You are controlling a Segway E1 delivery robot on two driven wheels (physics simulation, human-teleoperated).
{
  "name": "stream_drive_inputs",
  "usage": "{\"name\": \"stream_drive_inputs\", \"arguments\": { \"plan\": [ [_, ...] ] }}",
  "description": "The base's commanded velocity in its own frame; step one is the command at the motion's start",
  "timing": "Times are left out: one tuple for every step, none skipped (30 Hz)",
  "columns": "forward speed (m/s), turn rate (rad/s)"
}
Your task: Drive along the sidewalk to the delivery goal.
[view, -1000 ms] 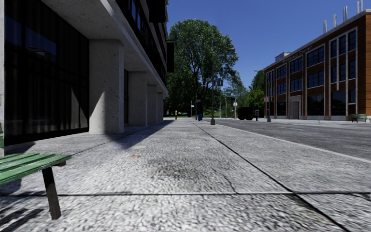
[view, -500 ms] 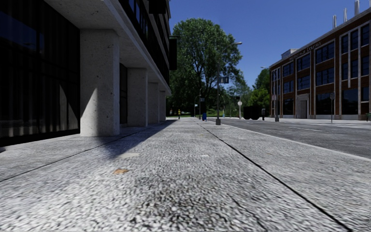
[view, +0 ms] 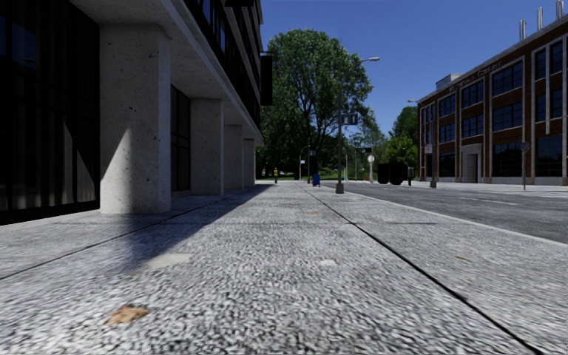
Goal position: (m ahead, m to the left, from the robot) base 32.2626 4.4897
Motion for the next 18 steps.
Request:
{"name": "stream_drive_inputs", "arguments": {
  "plan": [
    [2.00, 0.00],
    [2.00, 0.00],
    [2.00, 0.00],
    [2.00, 0.00],
    [2.00, 0.00],
    [2.00, 0.00],
    [2.00, 0.00],
    [2.00, 0.00],
    [2.00, 0.00],
    [2.00, 0.00],
    [2.00, 0.00],
    [2.00, 0.00],
    [2.00, 0.00],
    [2.00, 0.00],
    [2.00, 0.00],
    [2.00, 0.00],
    [2.00, 0.00],
    [2.00, 0.00]
  ]
}}
